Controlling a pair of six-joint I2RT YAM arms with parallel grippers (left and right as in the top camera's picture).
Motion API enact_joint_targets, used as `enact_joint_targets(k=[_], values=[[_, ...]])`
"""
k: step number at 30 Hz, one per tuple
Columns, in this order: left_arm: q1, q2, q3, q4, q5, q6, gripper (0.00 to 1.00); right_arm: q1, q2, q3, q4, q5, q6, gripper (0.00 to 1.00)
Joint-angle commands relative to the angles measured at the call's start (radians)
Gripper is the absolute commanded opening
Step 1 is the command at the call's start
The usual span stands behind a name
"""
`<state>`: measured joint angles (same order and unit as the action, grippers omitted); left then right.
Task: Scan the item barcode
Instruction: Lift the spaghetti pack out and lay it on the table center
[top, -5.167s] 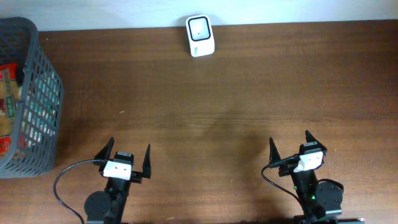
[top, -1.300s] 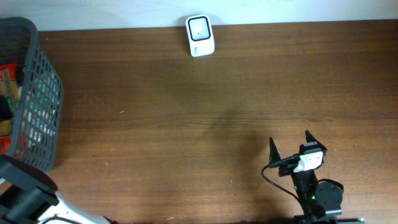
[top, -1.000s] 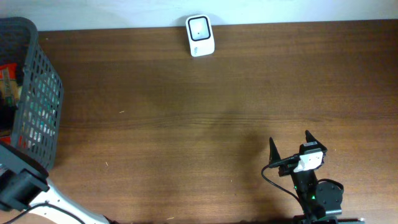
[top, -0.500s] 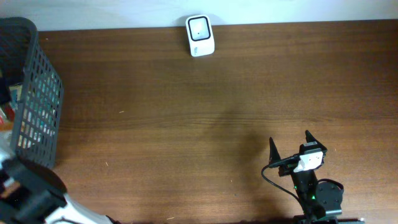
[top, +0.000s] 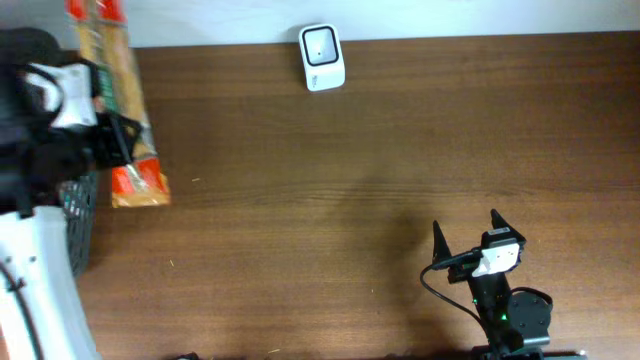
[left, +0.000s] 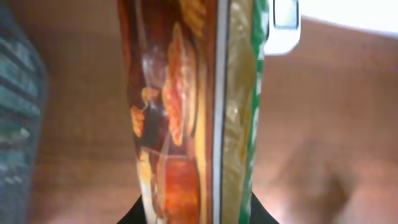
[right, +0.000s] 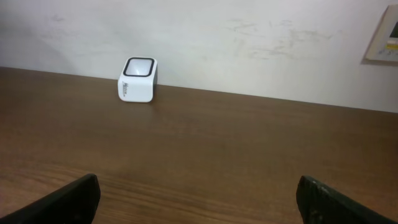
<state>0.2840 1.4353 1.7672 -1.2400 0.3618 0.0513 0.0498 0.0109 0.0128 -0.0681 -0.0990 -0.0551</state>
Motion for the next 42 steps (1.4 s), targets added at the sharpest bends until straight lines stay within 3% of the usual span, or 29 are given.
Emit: enact_joint_targets(k=[1,7,14,24,30,42], values=[[-0.120,-0.026,-0.122,0.052,-0.094,-0.015,0.00,-0.005,-0.007,-0.007,-0.003,-0.002,0.008,0.99],[-0.231,-0.024,-0.536,0.285,-0.142,-0.135,0.00,-0.005,-0.007,-0.007,-0.003,-0.002,0.008,0.99],[-0.275,-0.024,-0.822,0.522,-0.142,-0.219,0.00,-0.005,-0.007,-0.007,-0.003,-0.002,0.008,0.99],[-0.277,0.052,-0.837,0.544,-0.138,-0.219,0.00,-0.005,-0.007,-0.007,-0.003,-0.002,0.008,0.99],[-0.373,0.077,-0.837,0.587,-0.139,-0.220,0.00,-0.005,-0.007,-0.007,-0.003,-0.002,0.008,0.99],[-0.376,0.124,-0.837,0.590,-0.142,-0.261,0.00,-0.005,-0.007,-0.007,-0.003,-0.002,0.008,0.99]])
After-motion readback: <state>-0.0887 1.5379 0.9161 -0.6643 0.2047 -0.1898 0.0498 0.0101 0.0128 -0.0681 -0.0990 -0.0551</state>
